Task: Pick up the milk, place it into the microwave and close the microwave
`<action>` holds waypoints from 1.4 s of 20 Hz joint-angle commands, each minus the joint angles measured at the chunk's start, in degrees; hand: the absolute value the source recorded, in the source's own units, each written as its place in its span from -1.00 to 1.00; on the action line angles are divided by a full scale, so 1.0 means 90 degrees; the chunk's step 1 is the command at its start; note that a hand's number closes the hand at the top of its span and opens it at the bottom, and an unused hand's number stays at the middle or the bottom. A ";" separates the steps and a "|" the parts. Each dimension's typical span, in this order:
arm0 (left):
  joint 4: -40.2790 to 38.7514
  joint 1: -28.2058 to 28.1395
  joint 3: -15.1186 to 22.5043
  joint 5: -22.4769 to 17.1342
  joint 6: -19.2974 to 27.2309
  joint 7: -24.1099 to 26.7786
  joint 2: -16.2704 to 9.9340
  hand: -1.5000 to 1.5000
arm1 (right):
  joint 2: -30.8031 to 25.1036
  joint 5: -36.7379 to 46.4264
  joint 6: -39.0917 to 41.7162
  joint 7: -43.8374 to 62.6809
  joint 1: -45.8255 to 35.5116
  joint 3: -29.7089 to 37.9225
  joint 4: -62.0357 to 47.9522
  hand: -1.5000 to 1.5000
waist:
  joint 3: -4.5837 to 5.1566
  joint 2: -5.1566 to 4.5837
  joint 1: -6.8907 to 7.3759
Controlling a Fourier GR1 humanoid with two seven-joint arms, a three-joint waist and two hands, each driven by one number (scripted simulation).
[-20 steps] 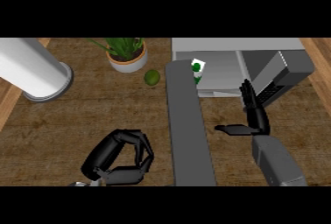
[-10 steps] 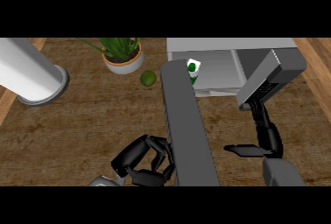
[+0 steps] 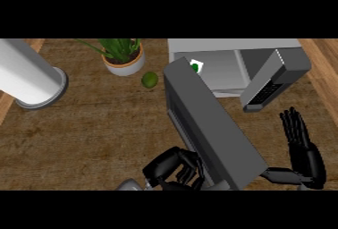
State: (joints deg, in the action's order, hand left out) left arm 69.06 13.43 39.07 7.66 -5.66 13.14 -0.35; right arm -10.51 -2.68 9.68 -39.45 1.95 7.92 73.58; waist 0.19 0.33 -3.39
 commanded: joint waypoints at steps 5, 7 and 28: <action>-0.0839 0.1059 0.1602 -0.1472 0.2011 -0.0082 0.0036 1.00 | -0.0119 -0.0874 0.0724 0.0836 0.0814 -0.0042 0.1835 -1.00 | 0.0007 -0.0071 -0.0259; -0.0690 0.1323 0.1757 -0.1766 0.2589 -0.0246 0.0035 1.00 | -0.0431 -0.1150 0.0983 0.1087 0.0547 0.0131 0.1864 -1.00 | 0.0008 -0.0094 -0.0333; -0.1449 0.3411 0.1347 -0.4269 0.4561 0.0266 0.0037 1.00 | -0.1201 -0.2331 0.2248 0.2077 0.0321 -0.0210 0.3217 -1.00 | 0.0018 -0.0323 -0.1323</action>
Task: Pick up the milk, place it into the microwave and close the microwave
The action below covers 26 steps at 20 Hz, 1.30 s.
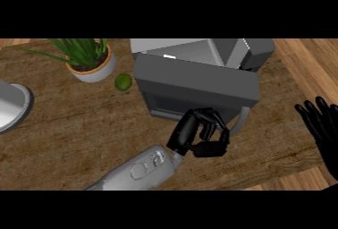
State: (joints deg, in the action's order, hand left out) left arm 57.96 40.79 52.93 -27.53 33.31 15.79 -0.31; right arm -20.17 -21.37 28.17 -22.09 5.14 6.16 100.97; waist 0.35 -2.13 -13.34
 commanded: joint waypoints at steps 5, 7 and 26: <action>-0.0667 0.0794 -0.0645 -0.0830 0.0254 0.0144 0.0034 1.00 | -0.0110 -0.0525 0.0128 0.0357 -0.0174 -0.0017 0.0322 -1.00 | 0.0013 -0.0165 -0.0304; -0.0535 0.0827 -0.1003 -0.1178 0.0344 0.0389 0.0034 1.00 | -0.0225 -0.0626 0.0188 0.0434 -0.0092 0.0062 0.0344 -1.00 | 0.0032 -0.0173 -0.0391; -0.1500 0.1471 -0.1395 -0.2201 0.0014 0.1453 0.0034 1.00 | -0.0596 -0.1399 0.0281 0.0937 -0.0498 0.0179 0.0750 -1.00 | -0.0004 -0.0336 -0.0658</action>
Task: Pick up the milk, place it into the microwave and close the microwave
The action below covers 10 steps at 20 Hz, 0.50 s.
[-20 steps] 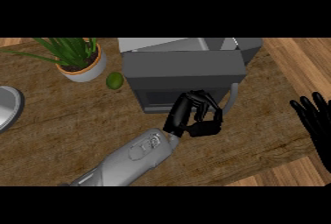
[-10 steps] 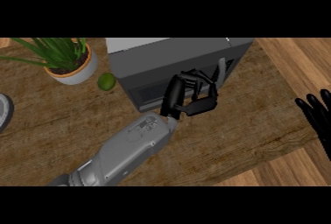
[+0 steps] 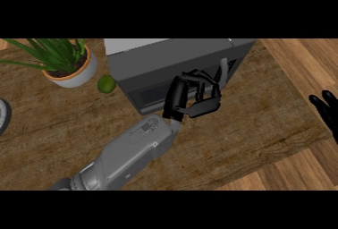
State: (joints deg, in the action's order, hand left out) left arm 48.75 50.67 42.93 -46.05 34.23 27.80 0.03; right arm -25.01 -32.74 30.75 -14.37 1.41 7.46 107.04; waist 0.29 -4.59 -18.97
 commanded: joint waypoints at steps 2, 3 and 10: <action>-0.0458 0.0397 -0.0239 -0.0248 -0.0104 0.0188 -0.0003 1.00 | -0.0130 -0.0221 -0.0013 0.0147 -0.0187 0.0074 0.0063 -1.00 | 0.0003 -0.0073 -0.0034; -0.0505 0.0374 -0.0270 -0.0281 -0.0101 0.0280 -0.0003 1.00 | -0.0106 -0.0279 0.0039 0.0123 -0.0067 0.0075 0.0038 -1.00 | -0.0009 -0.0070 -0.0085; -0.0654 0.0402 -0.0180 -0.0489 -0.0167 0.0514 -0.0003 1.00 | -0.0226 -0.0501 -0.0036 0.0326 -0.0141 0.0141 0.0116 -1.00 | -0.0008 -0.0083 -0.0144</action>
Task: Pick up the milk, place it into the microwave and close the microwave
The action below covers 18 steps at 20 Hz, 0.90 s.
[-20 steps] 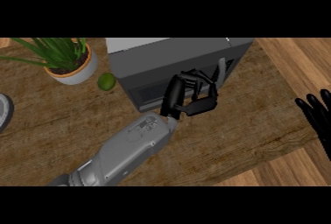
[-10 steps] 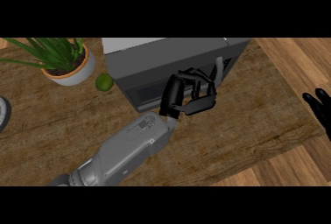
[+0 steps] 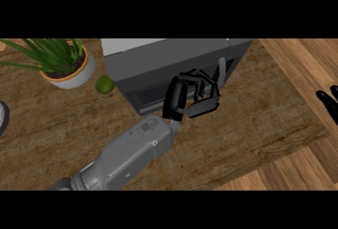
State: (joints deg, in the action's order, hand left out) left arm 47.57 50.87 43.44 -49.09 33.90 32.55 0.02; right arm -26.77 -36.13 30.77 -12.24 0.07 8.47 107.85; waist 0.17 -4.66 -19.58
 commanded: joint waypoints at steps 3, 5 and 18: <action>-0.0569 0.0393 -0.0237 -0.0232 -0.0135 0.0088 -0.0002 1.00 | -0.0118 -0.0259 -0.0050 0.0141 -0.0073 0.0126 0.0049 -1.00 | 0.0004 -0.0081 -0.0091; -0.0568 0.0359 -0.0228 -0.0310 -0.0126 0.0184 -0.0002 1.00 | -0.0116 -0.0259 -0.0138 0.0197 -0.0107 0.0124 0.0111 -1.00 | 0.0014 -0.0081 -0.0101; -0.0691 0.0466 -0.0123 -0.0599 -0.0134 0.0565 -0.0002 1.00 | -0.0397 -0.0658 -0.0082 0.0449 -0.0229 0.0264 0.0103 -1.00 | -0.0008 -0.0103 -0.0146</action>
State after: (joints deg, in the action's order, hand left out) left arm 46.12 51.19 44.36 -53.09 33.99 38.86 0.02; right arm -29.82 -41.08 29.99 -8.68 -1.79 10.42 108.79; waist 0.05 -4.85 -20.32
